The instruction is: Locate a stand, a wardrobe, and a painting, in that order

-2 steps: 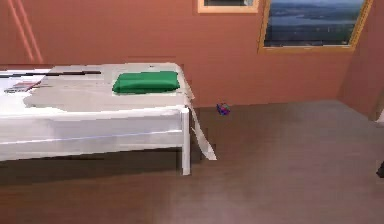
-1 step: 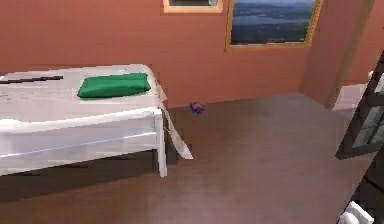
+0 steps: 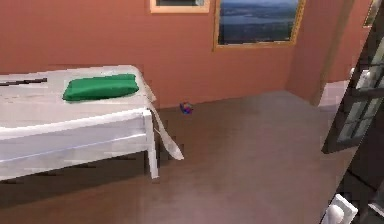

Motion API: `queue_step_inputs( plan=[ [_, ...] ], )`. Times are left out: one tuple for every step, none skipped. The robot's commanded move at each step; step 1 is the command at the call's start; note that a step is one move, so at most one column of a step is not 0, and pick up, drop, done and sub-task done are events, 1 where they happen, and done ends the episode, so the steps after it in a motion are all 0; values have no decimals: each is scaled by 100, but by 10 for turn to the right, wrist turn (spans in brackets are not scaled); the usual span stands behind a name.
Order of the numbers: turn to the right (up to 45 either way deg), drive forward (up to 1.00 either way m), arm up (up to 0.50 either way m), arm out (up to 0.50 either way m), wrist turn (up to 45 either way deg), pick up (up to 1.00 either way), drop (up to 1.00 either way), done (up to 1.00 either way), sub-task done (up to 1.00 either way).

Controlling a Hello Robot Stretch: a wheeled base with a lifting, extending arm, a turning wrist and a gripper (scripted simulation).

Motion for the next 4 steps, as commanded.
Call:
queue_step_inputs(
  plan=[
    [0, 65, 0, 0, 0, 0, 0, 0, 0],
    [420, 0, 0, 0, 0, 0, 0, 0, 0],
    [0, 100, 0, 0, 0, 0, 0, 0, 0],
    [0, 85, 0, 0, 0, 0, 0, 0, 0]
  ],
)
